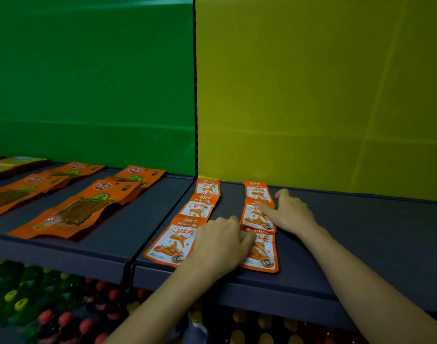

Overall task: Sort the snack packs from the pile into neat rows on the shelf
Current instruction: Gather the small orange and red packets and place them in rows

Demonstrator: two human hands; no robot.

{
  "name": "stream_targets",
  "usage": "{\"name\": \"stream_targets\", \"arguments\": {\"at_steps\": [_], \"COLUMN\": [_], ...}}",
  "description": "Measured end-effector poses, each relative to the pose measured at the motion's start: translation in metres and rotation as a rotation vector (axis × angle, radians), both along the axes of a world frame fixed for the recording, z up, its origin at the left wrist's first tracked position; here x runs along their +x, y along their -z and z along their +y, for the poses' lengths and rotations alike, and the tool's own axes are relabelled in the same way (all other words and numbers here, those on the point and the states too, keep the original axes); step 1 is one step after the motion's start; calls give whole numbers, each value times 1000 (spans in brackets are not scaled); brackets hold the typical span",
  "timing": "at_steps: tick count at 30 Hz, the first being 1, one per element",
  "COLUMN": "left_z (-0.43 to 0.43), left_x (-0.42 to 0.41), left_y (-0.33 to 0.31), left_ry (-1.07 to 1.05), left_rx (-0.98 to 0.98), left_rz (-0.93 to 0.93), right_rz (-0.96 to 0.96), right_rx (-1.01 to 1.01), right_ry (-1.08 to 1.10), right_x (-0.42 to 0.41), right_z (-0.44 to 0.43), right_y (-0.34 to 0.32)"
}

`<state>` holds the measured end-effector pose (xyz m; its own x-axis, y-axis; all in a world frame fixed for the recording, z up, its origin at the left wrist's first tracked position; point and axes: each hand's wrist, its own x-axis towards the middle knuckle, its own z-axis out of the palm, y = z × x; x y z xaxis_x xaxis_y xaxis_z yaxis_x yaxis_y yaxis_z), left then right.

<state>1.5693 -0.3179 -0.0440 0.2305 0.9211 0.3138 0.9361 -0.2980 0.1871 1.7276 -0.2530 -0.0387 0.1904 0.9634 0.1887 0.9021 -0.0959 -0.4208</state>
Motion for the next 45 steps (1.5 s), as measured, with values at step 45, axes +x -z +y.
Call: {"name": "stream_targets", "arguments": {"at_steps": [45], "left_z": [-311], "left_x": [-749], "left_y": [121], "left_ry": [-1362], "left_rx": [17], "left_rz": [32], "right_rz": [68], "right_rx": [43], "right_ry": [-1118], "right_x": [-732], "right_z": [-87], "right_y": [102]}}
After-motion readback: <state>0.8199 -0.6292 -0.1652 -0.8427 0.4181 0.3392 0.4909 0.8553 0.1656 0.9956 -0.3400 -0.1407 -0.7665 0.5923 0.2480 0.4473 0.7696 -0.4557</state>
